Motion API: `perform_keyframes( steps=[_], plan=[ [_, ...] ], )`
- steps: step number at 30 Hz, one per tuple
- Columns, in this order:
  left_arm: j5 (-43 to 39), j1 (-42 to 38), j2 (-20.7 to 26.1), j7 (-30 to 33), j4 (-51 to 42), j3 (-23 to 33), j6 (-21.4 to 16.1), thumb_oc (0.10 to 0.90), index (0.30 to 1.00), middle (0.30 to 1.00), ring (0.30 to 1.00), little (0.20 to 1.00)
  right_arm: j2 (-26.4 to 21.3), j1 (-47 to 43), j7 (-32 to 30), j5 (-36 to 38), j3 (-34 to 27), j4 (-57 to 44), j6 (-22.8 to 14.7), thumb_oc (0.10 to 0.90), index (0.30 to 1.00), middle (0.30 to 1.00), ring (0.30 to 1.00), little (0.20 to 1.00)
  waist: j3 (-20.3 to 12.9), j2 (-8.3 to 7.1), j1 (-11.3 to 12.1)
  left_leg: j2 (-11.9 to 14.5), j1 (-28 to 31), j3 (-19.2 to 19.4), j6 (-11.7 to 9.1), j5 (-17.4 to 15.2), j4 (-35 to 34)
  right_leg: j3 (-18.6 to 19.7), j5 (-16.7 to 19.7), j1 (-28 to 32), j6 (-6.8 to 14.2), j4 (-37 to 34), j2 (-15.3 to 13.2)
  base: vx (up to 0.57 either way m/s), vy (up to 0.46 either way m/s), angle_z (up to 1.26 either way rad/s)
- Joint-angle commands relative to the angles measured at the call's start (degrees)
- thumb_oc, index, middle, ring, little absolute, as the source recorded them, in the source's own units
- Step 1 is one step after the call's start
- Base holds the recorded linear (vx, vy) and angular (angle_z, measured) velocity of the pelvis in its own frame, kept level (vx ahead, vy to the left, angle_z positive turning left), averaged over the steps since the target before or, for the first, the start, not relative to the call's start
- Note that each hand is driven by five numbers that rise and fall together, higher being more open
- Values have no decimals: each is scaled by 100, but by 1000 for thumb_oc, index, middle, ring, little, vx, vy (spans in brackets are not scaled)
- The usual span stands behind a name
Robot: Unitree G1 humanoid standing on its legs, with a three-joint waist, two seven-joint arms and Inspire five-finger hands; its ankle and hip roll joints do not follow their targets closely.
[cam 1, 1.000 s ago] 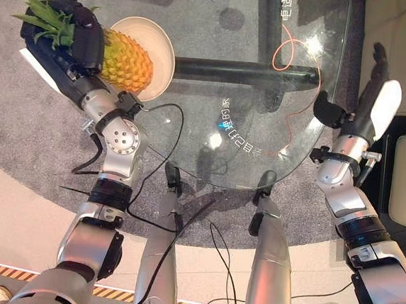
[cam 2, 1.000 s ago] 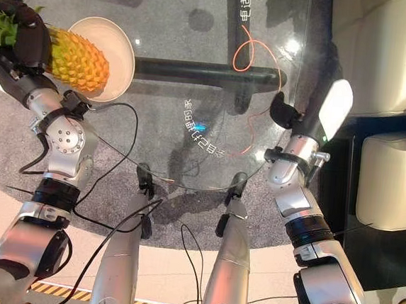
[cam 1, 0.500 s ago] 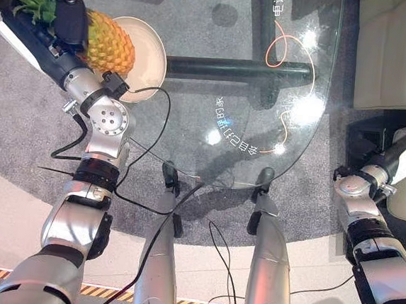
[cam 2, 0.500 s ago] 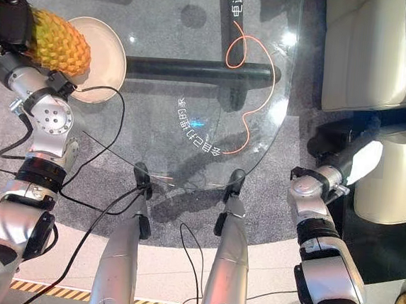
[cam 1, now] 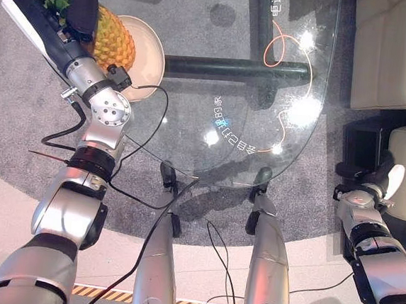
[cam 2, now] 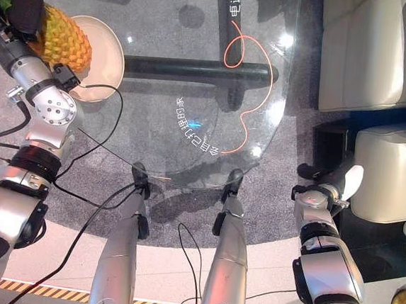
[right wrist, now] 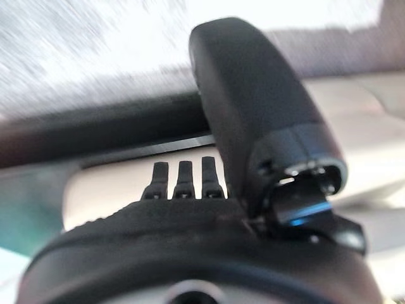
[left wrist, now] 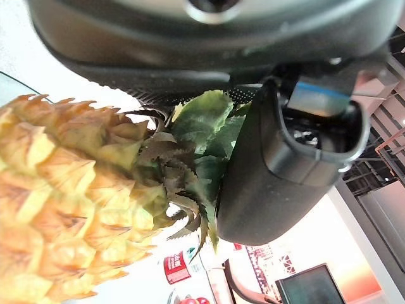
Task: Pick up the fruit to the plate
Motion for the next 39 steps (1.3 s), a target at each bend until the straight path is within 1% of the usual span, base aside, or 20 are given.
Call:
perform_keyframes(
  steps=[1, 3, 7, 9, 13, 17, 26, 39],
  plan=[
    [299, -1023, 632, 117, 78, 105, -190, 100, 300, 300, 300, 200, 0, 64, 813, 136, 160, 249, 265, 800, 900, 900, 900, 900, -148, -178, 123, 288, -217, -245, -262, -517, 646, -216, 48, 105, 114, -206, -110, 0, 0, 0],
    [173, -1077, 659, 2, 245, 68, -166, 100, 300, 300, 300, 200, 65, 98, 1136, 126, 248, 314, 292, 800, 900, 900, 900, 900, -148, -201, 121, 298, -192, -252, -271, -514, 656, -216, 38, 124, 111, -186, -108, 0, 0, 0],
    [215, -1102, 616, -49, 404, 43, -152, 100, 300, 300, 300, 200, 147, 91, 1374, 144, 377, 335, 303, 800, 900, 900, 900, 900, -148, -229, 98, 304, -210, -260, -280, -499, 653, -191, 35, 94, 99, -177, -75, 0, 0, 0],
    [234, -1125, 606, -83, 476, 45, -139, 100, 300, 300, 300, 200, 185, 75, 1503, 93, 414, 321, 393, 800, 900, 900, 900, 900, -148, -238, 87, 303, -229, -263, -280, -501, 666, -173, 27, 66, 90, -158, -61, 0, 0, 0],
    [259, -1199, 620, -182, 611, 49, -83, 100, 300, 300, 300, 200, 209, 28, 2101, 91, 518, 372, 746, 800, 900, 900, 900, 900, -148, -256, 85, 298, -248, -266, -290, -502, 678, -170, 15, 54, 83, -156, -52, 0, 0, 0],
    [347, -1253, 660, -281, 692, 6, 5, 100, 300, 300, 300, 200, 239, 50, 2541, 83, 635, 425, 920, 800, 900, 900, 900, 900, -148, -287, 102, 296, -263, -293, -296, -504, 705, -176, 8, 49, 76, -135, -45, 0, 0, 0],
    [443, -1326, 693, -370, 755, -61, 123, 100, 300, 300, 300, 200, 305, 66, 2626, 83, 725, 414, 927, 800, 900, 900, 900, 900, -148, -320, 99, 291, -310, -320, -295, -512, 739, -152, -7, 3, 67, -96, -6, 0, 0, 0],
    [478, -1484, 710, -358, 851, -173, 100, 100, 300, 300, 300, 200, 216, 11, 2685, 27, 747, 383, 979, 800, 900, 900, 900, 900, -148, -327, 26, 267, -454, -333, -294, -529, 808, -90, 12, -141, 51, -90, 37, 0, 0, 0]
  ],
)
